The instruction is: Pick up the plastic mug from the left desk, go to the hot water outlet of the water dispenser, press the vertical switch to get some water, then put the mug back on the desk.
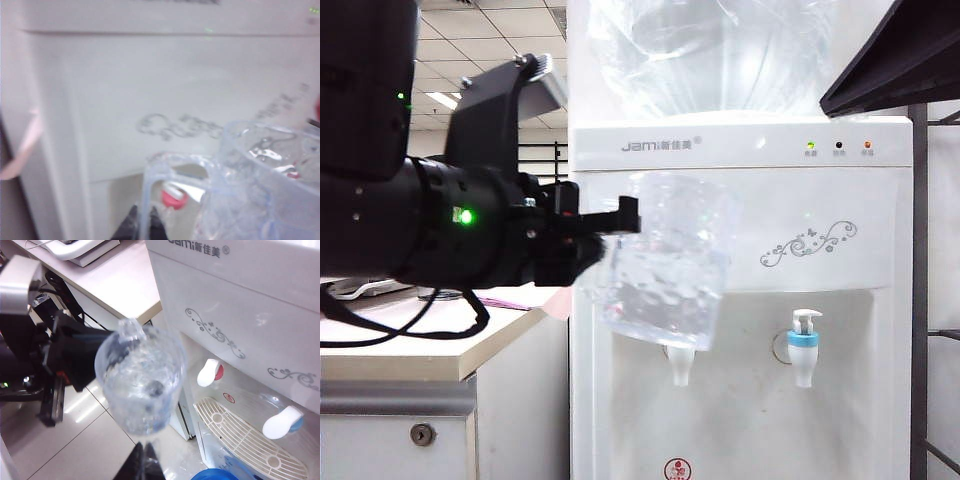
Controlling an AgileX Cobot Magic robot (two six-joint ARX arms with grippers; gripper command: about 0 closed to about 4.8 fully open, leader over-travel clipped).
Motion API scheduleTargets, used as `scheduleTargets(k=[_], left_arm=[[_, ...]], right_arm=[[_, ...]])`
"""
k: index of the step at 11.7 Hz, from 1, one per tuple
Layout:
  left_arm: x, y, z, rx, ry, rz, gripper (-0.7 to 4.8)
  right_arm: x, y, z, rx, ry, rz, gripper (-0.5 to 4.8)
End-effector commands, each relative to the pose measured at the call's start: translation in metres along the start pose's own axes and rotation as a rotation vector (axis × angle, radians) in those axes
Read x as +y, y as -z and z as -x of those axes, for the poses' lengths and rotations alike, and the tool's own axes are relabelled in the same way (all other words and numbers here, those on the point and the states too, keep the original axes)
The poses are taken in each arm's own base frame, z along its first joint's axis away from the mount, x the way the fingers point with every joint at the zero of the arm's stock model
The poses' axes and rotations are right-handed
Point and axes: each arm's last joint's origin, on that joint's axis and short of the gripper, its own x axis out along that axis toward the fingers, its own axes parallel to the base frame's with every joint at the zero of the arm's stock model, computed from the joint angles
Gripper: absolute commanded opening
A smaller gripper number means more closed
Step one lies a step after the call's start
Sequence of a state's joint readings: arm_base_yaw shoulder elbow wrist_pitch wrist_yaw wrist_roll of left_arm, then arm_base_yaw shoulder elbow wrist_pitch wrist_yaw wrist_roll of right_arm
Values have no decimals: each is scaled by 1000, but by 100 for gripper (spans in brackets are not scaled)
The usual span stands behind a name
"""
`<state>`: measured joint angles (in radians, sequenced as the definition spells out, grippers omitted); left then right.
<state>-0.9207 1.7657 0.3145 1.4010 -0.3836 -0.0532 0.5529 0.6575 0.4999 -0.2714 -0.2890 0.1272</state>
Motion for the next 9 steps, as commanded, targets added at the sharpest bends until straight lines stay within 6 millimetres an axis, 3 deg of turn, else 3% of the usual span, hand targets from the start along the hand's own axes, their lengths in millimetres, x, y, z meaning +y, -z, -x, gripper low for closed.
scheduleTargets(k=[1,9], left_arm=[[6,-16,-1,-94,-46,44,-5],[48,-41,-5,-188,-168,-52,-5]], right_arm=[[1,-3,1,-18,-5,3,-6],[1,-3,1,-18,-5,3,-6]])
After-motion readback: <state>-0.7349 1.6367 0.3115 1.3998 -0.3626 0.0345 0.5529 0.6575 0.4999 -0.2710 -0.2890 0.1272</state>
